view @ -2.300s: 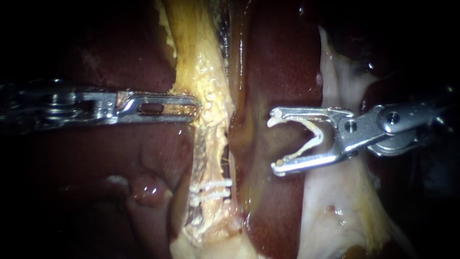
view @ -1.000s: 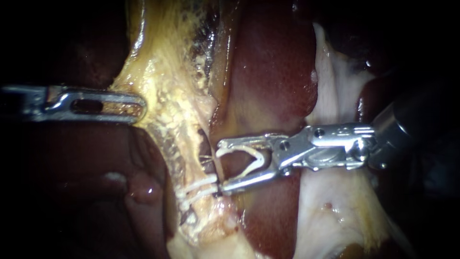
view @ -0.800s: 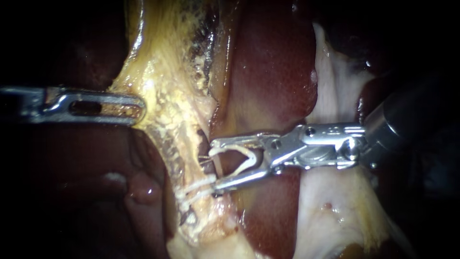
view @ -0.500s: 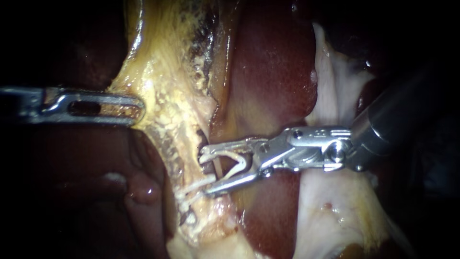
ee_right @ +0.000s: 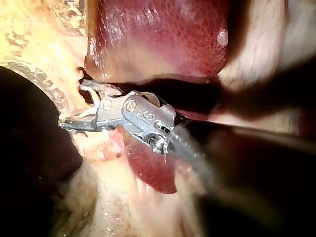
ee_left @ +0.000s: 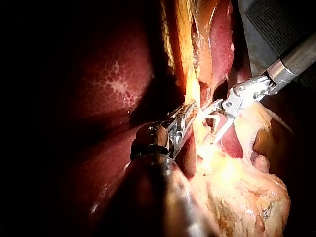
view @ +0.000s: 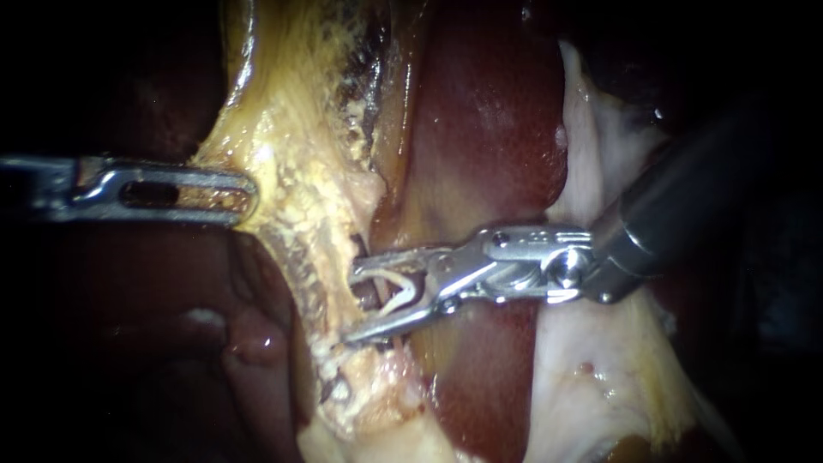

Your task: Clipping third clip left tube

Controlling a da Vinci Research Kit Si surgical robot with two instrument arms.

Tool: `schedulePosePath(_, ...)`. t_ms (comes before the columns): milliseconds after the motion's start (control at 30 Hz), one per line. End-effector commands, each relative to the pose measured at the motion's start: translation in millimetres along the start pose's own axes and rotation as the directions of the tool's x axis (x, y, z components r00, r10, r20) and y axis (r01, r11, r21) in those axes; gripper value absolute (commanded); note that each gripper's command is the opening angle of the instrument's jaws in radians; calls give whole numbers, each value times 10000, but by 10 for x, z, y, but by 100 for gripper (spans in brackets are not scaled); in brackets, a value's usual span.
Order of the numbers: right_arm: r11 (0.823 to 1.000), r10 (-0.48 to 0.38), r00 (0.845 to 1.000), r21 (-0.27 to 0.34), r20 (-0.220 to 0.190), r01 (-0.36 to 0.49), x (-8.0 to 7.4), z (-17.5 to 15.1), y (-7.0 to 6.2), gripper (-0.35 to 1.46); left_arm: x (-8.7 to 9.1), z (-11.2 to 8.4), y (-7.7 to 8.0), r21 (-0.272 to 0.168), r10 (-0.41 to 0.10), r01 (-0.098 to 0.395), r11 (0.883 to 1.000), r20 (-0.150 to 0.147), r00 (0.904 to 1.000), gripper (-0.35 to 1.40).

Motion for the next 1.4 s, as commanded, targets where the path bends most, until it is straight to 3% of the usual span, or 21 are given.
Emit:
schedulePosePath(33,9999,55,9999,143,-162,-52,0,0,-1,55,0,0,0,-1,0,0,10000,-3,10000,-35)
schedulePosePath(200,9925,558,9950,1136,-827,-462,6,-2,-4,55,0,0,1,2,2,-2,10000,-6,10000,-35)
schedulePosePath(367,9741,1049,9869,2123,-1226,-772,9,2,-8,52,0,-1,3,8,7,-7,10000,-11,10000,-35)
schedulePosePath(500,9615,1219,9838,2617,-1314,-842,11,3,-8,50,-3,-2,15,-37,27,-27,10000,25,10000,-35)
schedulePosePath(600,9539,1315,9813,2875,-1406,-866,13,7,-7,50,-6,-5,30,-101,54,-54,9999,77,10000,-35)
schedulePosePath(733,9452,1486,9763,3127,-1573,-935,16,11,-6,49,-8,-6,40,-136,65,-64,9999,106,9999,-35)
schedulePosePath(1033,9311,1979,9552,3469,-2200,-1130,34,26,0,49,-5,-6,33,-177,27,-25,9998,139,9999,-35)
schedulePosePath(1400,8991,3233,9220,3729,-2132,-2291,65,27,14,49,-4,-7,26,-206,0,3,9998,163,9999,-35)
